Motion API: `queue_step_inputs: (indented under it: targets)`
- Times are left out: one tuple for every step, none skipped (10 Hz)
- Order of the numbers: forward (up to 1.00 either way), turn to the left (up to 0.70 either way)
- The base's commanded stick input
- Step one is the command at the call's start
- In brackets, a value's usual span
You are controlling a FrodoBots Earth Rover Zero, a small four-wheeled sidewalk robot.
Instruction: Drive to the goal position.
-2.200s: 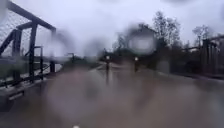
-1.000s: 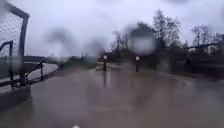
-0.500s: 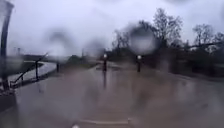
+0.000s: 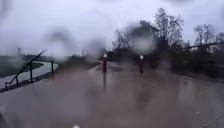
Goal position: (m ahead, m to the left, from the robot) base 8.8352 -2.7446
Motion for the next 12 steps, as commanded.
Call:
queue_step_inputs:
  targets:
    - [0.70,-0.23]
    - [0.70,-0.19]
    - [0.70,-0.14]
    - [0.70,-0.09]
    - [0.70,-0.05]
    - [0.70,-0.25]
    - [0.70,-0.34]
    - [0.70,-0.35]
    - [0.70,-0.35]
    - [0.70,-0.13]
    - [0.70,0.00]
    - [0.70,0.00]
